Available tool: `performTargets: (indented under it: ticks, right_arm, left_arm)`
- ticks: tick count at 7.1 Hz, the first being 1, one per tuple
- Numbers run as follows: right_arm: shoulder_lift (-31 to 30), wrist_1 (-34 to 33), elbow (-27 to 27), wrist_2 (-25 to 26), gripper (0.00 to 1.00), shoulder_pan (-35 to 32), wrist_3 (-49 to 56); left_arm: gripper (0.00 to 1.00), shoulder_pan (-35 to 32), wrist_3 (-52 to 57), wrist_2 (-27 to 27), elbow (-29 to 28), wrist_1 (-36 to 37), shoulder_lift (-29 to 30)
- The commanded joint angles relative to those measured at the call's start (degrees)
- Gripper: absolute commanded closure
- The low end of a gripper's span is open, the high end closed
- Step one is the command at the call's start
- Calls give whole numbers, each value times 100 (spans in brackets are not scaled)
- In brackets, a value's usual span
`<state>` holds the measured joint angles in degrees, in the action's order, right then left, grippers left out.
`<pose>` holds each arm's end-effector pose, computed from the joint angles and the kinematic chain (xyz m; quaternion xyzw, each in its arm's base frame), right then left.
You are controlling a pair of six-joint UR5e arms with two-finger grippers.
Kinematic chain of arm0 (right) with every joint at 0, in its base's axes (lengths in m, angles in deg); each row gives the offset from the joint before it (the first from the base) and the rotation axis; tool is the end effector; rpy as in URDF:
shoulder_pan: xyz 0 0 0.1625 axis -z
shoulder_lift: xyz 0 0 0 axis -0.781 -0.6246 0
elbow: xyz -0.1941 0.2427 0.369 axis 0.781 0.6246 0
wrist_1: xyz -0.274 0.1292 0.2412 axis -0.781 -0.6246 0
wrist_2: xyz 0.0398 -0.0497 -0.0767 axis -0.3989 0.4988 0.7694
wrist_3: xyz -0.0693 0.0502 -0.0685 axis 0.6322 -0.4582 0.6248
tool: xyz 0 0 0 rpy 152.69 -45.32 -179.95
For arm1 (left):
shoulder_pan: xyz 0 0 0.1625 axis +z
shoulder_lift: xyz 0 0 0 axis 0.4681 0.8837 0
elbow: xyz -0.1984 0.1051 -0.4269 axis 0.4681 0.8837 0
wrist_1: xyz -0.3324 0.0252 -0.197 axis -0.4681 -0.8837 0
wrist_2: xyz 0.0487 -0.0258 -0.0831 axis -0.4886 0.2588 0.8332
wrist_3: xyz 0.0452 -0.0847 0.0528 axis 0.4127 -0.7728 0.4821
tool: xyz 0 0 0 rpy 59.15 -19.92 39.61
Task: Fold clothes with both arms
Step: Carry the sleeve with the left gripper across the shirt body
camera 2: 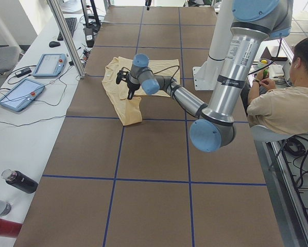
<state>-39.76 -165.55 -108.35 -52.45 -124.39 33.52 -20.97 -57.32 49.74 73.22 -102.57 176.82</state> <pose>-0.0735 -0.4540 0.4959 0.1375 -0.4014 -0.0554 0.9038 0.3445 -0.5393 0.3733 0.1622 0.4081 -0.0151 0.8983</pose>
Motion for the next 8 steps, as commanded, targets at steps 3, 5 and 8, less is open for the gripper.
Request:
performTargets:
  ticks: [3, 5, 8]
  right_arm:
    - [45, 0, 49, 4, 0, 9, -3]
    - [54, 0, 49, 4, 0, 9, -29]
    - [63, 0, 49, 4, 0, 9, -47]
  left_arm:
    - [100, 116, -827, 146, -2023, 1120, 3135]
    - [100, 404, -1511, 111, -3509, 508, 4105]
    - [100, 976, -2654, -265, -5164, -512, 4907]
